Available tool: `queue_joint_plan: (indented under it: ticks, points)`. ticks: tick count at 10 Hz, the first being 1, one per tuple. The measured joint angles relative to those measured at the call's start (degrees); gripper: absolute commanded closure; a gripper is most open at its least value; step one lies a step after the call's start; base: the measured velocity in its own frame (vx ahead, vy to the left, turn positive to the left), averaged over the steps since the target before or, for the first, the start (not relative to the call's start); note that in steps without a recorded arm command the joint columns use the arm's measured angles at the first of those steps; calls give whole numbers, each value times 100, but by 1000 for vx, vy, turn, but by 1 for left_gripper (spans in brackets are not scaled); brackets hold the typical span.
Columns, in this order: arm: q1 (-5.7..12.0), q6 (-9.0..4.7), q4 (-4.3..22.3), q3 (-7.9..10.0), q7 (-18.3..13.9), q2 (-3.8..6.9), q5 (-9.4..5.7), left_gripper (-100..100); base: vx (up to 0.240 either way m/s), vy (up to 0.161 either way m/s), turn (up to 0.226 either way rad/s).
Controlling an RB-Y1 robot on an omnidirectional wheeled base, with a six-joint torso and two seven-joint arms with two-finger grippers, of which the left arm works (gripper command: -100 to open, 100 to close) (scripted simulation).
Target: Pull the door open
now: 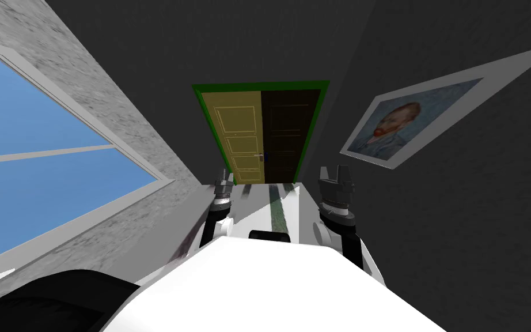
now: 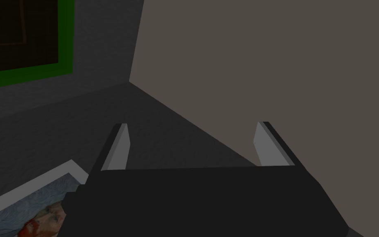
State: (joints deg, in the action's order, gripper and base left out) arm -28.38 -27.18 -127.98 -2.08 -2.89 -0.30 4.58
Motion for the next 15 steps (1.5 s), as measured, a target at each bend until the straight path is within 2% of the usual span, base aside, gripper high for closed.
queue_joint_plan:
  ticks: [3,4,5,7,9,11,14,15]
  points:
    - [134,39,288,89,-40,136,-53,-100,193,-27,-24]
    - [122,40,370,69,-35,159,-53,-100,218,-43,-43]
    - [225,84,505,120,-49,215,-79,-100,208,-25,-33]
    - [310,140,734,188,-90,314,-128,-100,168,-28,-34]
    - [418,171,955,228,-101,360,-151,-100,118,-12,-29]
    - [530,215,1214,322,-152,467,-212,-100,152,-15,-46]
    - [657,293,1481,391,-186,543,-258,-100,127,-7,-33]
    - [732,310,1639,446,-212,603,-294,-100,157,-3,-38]
